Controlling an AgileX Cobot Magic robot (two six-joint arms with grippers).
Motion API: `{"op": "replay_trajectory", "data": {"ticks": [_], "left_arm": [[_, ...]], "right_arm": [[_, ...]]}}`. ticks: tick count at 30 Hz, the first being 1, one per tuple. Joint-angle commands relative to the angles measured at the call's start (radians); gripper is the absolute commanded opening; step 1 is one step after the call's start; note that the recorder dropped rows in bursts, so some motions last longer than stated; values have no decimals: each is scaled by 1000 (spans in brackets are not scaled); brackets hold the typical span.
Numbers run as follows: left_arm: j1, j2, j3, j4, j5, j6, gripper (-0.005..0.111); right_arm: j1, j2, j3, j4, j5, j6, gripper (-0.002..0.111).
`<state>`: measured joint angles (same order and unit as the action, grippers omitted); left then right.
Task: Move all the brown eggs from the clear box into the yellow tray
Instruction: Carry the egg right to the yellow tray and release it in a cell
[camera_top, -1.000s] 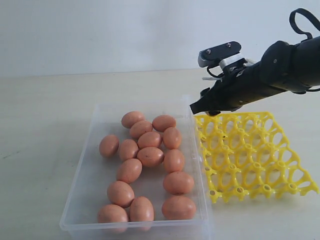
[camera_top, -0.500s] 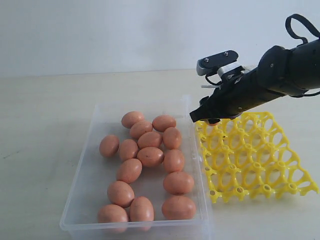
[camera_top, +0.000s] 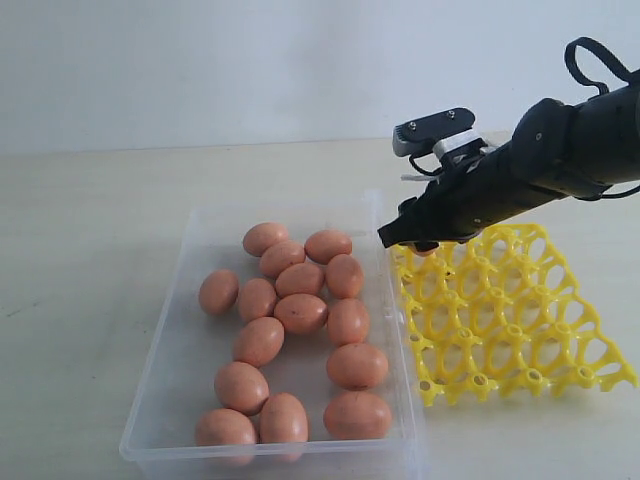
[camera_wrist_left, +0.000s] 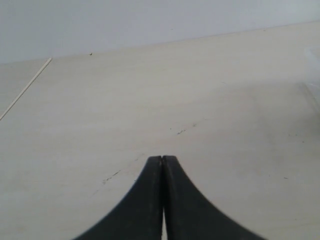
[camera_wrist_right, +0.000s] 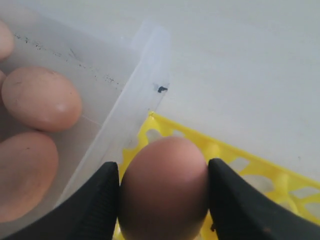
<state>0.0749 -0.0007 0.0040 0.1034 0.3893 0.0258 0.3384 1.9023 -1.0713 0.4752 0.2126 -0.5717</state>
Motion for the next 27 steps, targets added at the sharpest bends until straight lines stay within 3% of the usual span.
{"op": "replay_trajectory", "data": {"ticks": [1, 10, 16, 24, 27], "left_arm": [[-5, 1, -4, 0, -9, -3, 0], [-5, 1, -4, 0, -9, -3, 0], [-5, 1, -4, 0, -9, -3, 0], [-5, 1, -4, 0, -9, -3, 0], [-5, 1, -4, 0, -9, -3, 0]], "right_arm": [[-6, -2, -6, 14, -32, -11, 46], [-6, -2, -6, 20, -39, -11, 50], [-2, -2, -6, 20, -43, -11, 63], [-2, -23, -6, 20, -41, -9, 62], [-2, -69, -6, 22, -31, -3, 53]]}}
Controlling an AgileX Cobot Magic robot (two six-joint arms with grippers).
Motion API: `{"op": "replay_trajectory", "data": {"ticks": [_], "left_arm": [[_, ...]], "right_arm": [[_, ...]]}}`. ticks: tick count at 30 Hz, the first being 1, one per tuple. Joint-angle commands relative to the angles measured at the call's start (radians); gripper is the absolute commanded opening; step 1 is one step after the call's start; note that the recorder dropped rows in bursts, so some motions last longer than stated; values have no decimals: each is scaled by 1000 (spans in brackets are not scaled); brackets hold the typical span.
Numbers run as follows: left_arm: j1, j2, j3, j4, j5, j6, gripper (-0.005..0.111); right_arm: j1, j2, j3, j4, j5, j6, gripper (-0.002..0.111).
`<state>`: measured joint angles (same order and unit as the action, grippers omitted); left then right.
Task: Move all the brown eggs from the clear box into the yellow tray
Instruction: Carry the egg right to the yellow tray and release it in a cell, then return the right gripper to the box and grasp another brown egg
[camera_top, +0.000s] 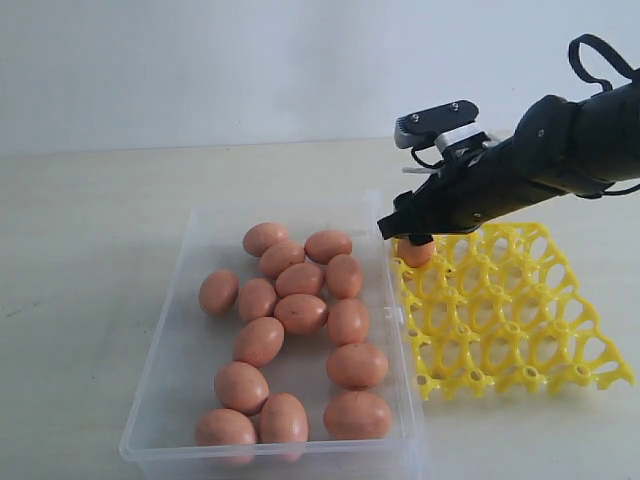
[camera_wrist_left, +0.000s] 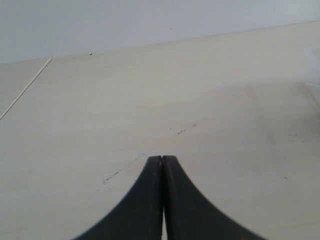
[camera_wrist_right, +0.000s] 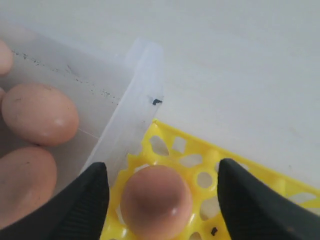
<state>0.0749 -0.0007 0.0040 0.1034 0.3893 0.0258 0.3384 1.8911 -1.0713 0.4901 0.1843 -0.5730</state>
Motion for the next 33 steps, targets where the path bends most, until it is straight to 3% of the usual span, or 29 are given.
{"op": "replay_trajectory", "data": {"ticks": [1, 7, 12, 16, 19, 23, 27, 33], "left_arm": [[-5, 1, -4, 0, -9, -3, 0], [-5, 1, -4, 0, -9, -3, 0], [-5, 1, -4, 0, -9, -3, 0], [-5, 1, -4, 0, -9, -3, 0], [-5, 1, -4, 0, -9, -3, 0], [-5, 1, -4, 0, -9, -3, 0], [-5, 1, -4, 0, -9, -3, 0], [-5, 1, -4, 0, -9, -3, 0]], "right_arm": [[0, -76, -6, 7, 0, -1, 47], [80, -203, -7, 7, 7, -1, 0], [229, -194, -78, 11, 160, 1, 0], [286, -95, -168, -1, 338, 63, 0], [289, 0, -261, -41, 490, 178, 7], [289, 80, -329, -72, 618, 230, 32], [306, 111, -332, -28, 627, 238, 54], [352, 162, -332, 130, 508, 215, 57]]}}
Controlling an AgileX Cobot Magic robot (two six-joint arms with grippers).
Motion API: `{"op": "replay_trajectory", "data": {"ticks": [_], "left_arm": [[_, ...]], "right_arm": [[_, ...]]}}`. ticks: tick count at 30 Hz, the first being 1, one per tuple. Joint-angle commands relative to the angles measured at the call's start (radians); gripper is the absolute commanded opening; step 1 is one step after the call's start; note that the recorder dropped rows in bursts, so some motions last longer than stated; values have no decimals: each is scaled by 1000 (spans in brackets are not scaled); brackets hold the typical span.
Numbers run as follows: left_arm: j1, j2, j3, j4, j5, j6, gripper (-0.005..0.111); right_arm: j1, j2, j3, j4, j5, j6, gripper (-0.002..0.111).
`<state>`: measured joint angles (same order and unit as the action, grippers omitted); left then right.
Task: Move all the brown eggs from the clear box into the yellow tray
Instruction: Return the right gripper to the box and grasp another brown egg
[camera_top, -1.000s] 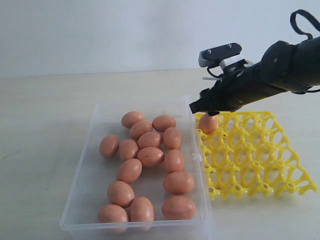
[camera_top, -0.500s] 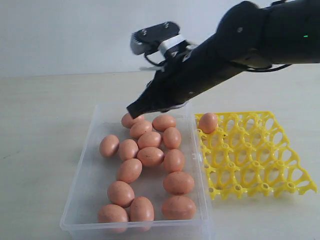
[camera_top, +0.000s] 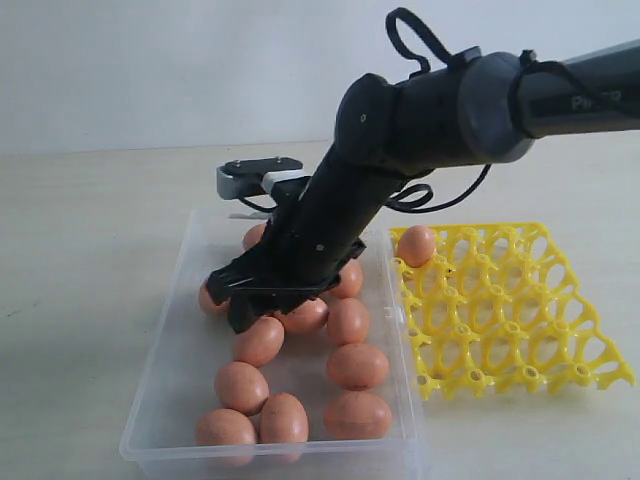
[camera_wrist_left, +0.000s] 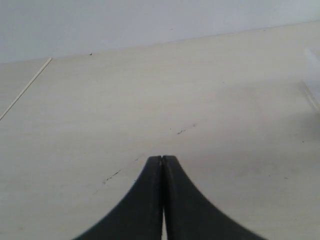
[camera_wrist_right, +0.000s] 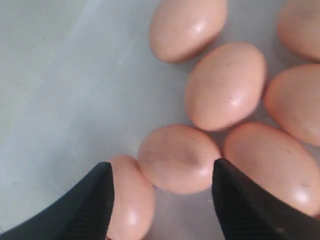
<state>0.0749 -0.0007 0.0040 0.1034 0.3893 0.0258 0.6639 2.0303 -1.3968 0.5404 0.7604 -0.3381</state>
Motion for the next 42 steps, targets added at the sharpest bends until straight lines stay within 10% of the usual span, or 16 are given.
{"op": "replay_trajectory", "data": {"ticks": [1, 22, 29, 42], "left_arm": [[-5, 1, -4, 0, -9, -3, 0], [-5, 1, -4, 0, -9, -3, 0], [-5, 1, -4, 0, -9, -3, 0], [-5, 1, -4, 0, -9, -3, 0]], "right_arm": [[33, 30, -6, 90, -78, -30, 57], [34, 157, -6, 65, -43, 6, 56], [34, 155, -6, 73, -48, -82, 0], [8, -228, 109, -186, -108, -95, 0]]}}
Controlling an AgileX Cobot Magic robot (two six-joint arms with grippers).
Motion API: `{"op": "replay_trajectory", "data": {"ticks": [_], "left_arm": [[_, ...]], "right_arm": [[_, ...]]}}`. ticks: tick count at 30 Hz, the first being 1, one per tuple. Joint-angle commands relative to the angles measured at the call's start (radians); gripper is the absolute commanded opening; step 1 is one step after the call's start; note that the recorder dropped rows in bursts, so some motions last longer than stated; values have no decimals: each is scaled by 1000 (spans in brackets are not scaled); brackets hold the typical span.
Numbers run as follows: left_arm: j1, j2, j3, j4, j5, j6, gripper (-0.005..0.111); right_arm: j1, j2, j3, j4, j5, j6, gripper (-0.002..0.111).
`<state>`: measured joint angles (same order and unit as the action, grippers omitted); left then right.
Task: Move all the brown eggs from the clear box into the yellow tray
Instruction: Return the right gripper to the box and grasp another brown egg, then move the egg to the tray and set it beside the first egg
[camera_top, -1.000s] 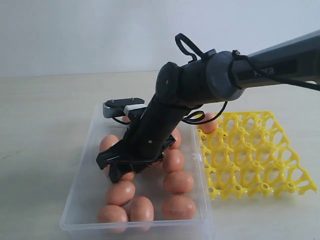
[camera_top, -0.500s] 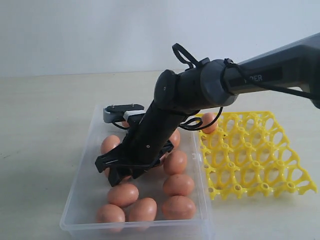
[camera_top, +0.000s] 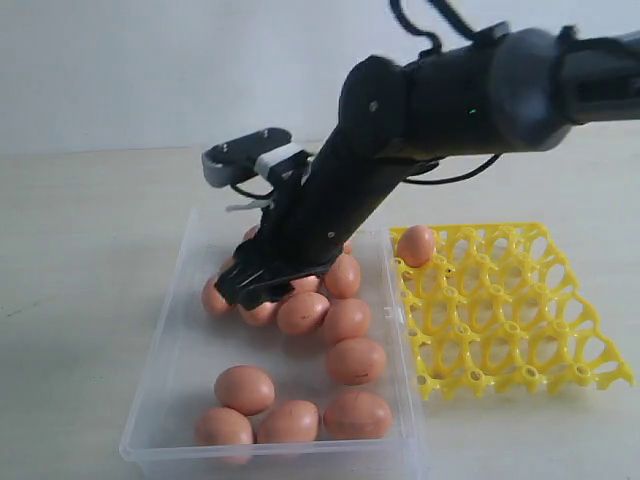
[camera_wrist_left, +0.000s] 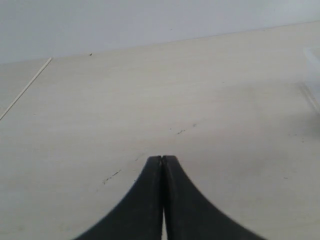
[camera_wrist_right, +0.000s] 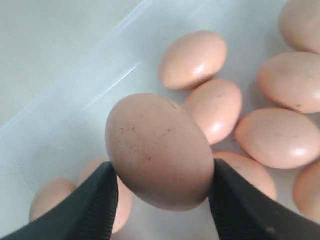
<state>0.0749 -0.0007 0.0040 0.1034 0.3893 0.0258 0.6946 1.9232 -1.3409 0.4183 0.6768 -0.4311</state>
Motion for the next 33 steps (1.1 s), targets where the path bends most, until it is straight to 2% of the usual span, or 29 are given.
{"op": "replay_trajectory", "data": {"ticks": [1, 5, 9, 12, 23, 25, 30, 33], "left_arm": [[-5, 1, -4, 0, -9, -3, 0], [-5, 1, -4, 0, -9, -3, 0], [-5, 1, -4, 0, -9, -3, 0], [-5, 1, -4, 0, -9, -3, 0], [-5, 1, -4, 0, -9, -3, 0], [-5, 1, -4, 0, -9, -3, 0], [-5, 1, -4, 0, -9, -3, 0], [-5, 1, -4, 0, -9, -3, 0]], "right_arm": [[-37, -174, 77, -101, -25, 18, 0], [-150, -261, 112, -246, 68, 119, 0], [-229, -265, 112, -280, 142, 146, 0], [-231, -269, 112, -286, 150, 149, 0], [-319, -233, 112, -580, 237, 385, 0], [-319, -214, 112, -692, 239, 440, 0], [-319, -189, 112, -896, 195, 537, 0], [-319, -187, 112, -904, 136, 533, 0]]}}
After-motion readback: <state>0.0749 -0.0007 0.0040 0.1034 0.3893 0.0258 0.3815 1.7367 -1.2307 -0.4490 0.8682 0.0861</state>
